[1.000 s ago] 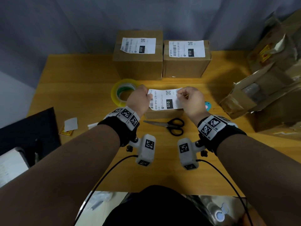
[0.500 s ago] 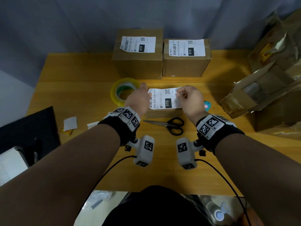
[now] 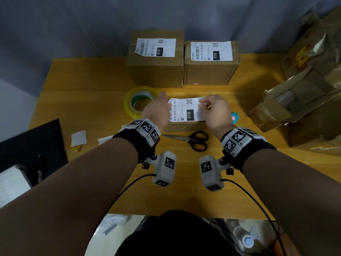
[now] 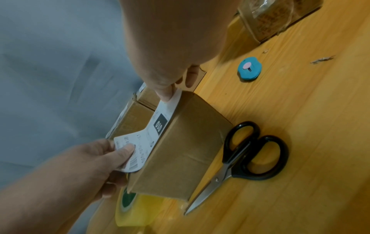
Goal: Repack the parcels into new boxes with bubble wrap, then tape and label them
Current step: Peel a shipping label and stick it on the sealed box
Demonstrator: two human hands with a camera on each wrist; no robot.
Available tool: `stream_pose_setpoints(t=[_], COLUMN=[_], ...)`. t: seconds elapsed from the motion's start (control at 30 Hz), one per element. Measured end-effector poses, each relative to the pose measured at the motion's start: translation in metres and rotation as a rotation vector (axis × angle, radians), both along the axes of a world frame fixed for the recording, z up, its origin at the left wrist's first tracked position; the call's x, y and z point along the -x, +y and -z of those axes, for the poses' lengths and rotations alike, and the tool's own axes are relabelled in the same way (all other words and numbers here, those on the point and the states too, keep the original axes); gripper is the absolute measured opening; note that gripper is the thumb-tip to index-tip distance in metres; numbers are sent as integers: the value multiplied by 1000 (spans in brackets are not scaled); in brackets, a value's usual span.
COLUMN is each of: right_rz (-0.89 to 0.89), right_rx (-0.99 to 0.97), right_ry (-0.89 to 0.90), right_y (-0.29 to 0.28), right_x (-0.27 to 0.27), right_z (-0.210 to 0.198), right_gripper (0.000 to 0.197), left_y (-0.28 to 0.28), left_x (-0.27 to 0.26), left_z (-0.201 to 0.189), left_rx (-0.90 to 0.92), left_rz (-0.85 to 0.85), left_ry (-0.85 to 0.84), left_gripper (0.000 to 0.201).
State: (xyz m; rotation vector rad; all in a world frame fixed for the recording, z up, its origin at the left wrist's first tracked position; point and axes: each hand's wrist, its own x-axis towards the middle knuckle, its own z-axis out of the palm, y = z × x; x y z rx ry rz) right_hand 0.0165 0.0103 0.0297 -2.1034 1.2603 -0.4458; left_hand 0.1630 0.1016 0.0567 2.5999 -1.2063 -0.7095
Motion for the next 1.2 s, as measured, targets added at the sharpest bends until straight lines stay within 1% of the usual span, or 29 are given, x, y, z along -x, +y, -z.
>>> stream_pose_setpoints(t=[0.17,0.23,0.27,0.33,0.4,0.43,0.47,0.57,0.67,0.77,0.83,0.9,0.97,1.03,1.07,1.1,1.13,1.17,1.2], right_rz=[50,12,-52,-297,-570,-647,-680,-676,-646,-635,-633,-627,-626,-630,-632,-634,-634,-633,-630], right_rx=[25,137,219,327,325,298,276,263,234,237,233,224,217,209,206,202,196,187,178], right_ry=[68,92,114,207,366,453,527,647,692,696,701,710,736,773,798,824,846,861,869], right_y=[0,2,3,7,13,16,18,16,6,1,1,3,3,4,5,5,6,6,6], right_x=[7,10,10,3,-6,-9,-10,-6,2,8,8,6,4,3,3,2,1,0,0], right_z=[1,-5,-8,-15,-14,-9,-5,5,4,4,3,2,0,-1,-1,-3,-3,-5,-5], right_gripper=[25,30,35,51,70,77,82,88,91,93,93,94,94,95,95,96,96,97,97], left_y=[0,0,0,0,0,0,0,-2,-3,-1,1,5,8,5,0,-6,-12,-17,-19], left_x=[1,1,1,0,0,0,-1,-2,-4,-6,-5,-4,-2,6,13,21,28,35,38], left_z=[2,3,3,3,3,3,4,5,5,4,2,-3,-9,-13,-13,-10,-5,0,5], left_rx=[23,20,20,26,45,54,60,48,35,31,-9,-76,-102,-66,-80,-121,-187,-257,-304], left_rz=[2,2,3,6,16,20,18,11,9,41,75,111,208,411,542,652,702,689,640], left_ry=[-15,-12,-9,-11,-16,-17,-15,-10,1,-13,-78,-215,-422,-585,-617,-616,-579,-526,-470], left_gripper=[25,26,27,27,26,26,25,23,23,24,29,39,49,52,50,50,51,55,59])
